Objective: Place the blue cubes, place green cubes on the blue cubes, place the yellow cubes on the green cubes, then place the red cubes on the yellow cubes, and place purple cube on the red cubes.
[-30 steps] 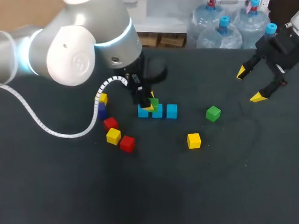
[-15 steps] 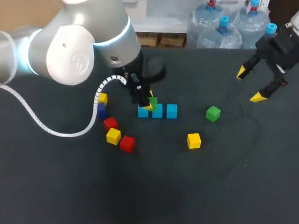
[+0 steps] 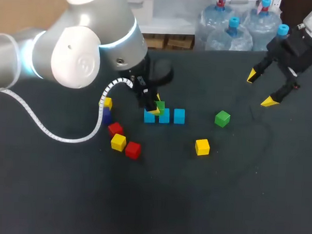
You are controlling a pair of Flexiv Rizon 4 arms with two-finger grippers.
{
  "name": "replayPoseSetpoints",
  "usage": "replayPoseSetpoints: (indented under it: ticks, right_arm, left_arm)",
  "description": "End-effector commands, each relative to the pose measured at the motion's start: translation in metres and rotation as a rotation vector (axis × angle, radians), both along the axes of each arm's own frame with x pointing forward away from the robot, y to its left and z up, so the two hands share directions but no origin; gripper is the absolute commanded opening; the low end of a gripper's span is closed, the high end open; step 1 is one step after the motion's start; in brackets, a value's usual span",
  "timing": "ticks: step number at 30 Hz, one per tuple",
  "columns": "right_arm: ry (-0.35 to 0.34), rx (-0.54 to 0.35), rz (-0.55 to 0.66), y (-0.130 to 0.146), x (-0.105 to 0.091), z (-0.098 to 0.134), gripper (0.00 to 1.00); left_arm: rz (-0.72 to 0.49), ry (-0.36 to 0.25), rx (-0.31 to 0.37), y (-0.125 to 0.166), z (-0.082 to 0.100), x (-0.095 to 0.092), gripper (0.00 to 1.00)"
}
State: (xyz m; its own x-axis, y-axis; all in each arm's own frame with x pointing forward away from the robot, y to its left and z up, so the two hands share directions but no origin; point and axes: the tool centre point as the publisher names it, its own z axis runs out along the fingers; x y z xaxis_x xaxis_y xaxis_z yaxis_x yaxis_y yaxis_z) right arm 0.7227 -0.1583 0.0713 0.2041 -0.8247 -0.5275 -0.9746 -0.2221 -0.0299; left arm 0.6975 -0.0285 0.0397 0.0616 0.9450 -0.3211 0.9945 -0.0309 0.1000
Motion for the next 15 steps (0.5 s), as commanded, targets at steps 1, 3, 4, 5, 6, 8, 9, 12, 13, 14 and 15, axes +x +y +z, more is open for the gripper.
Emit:
replayPoseSetpoints:
  ticks: [1,3,4,5,6,8,9,12,13,14,15]
  right_arm:
    - [0.0,0.001,0.001,0.0001,0.0002,-0.0003,1.0]
    - [0.0,0.001,0.001,0.0001,0.0002,-0.0003,1.0]
    - [0.0,0.001,0.001,0.0001,0.0002,-0.0003,1.0]
    - [0.0,0.001,0.001,0.0001,0.0002,-0.0003,1.0]
    - [0.0,0.001,0.001,0.0001,0.0002,-0.0003,1.0]
    - [0.0,0.001,0.001,0.0001,0.0002,-0.0003,1.0]
    - [0.0,0.001,0.001,0.0001,0.0002,-0.0003,1.0]
    - [0.0,0.001,0.001,0.0001,0.0002,-0.0003,1.0]
    - [0.0,0.001,0.001,0.0001,0.0002,-0.0003,1.0]
    - [0.0,0.001,0.001,0.0001,0.0002,-0.0003,1.0]
    - [0.0,0.001,0.001,0.0001,0.0002,-0.0003,1.0]
  left_arm:
    - [-0.004,0.004,0.0,0.0011,-0.001,0.0038,0.0]
    - [-0.003,0.006,0.003,0.0022,-0.0023,0.0044,0.0]
    - [-0.003,0.006,0.004,0.0028,-0.0027,0.0045,0.0]
    - [-0.001,0.007,0.005,0.0034,-0.0029,0.0046,0.0]
    - [0.0,0.007,0.005,0.0039,-0.003,0.0046,0.0]
    - [0.002,0.008,0.005,0.0043,-0.0032,0.0045,0.0]
    - [0.002,0.009,0.005,0.0043,-0.0032,0.0045,0.0]
    - [0.002,0.011,0.007,0.0041,-0.0046,0.0049,0.0]
    - [0.002,0.012,0.007,0.004,-0.0049,0.005,0.0]
    - [0.001,0.013,0.006,0.0037,-0.0051,0.0051,0.0]
    - [0.001,0.013,0.006,0.0033,-0.0054,0.0052,0.0]
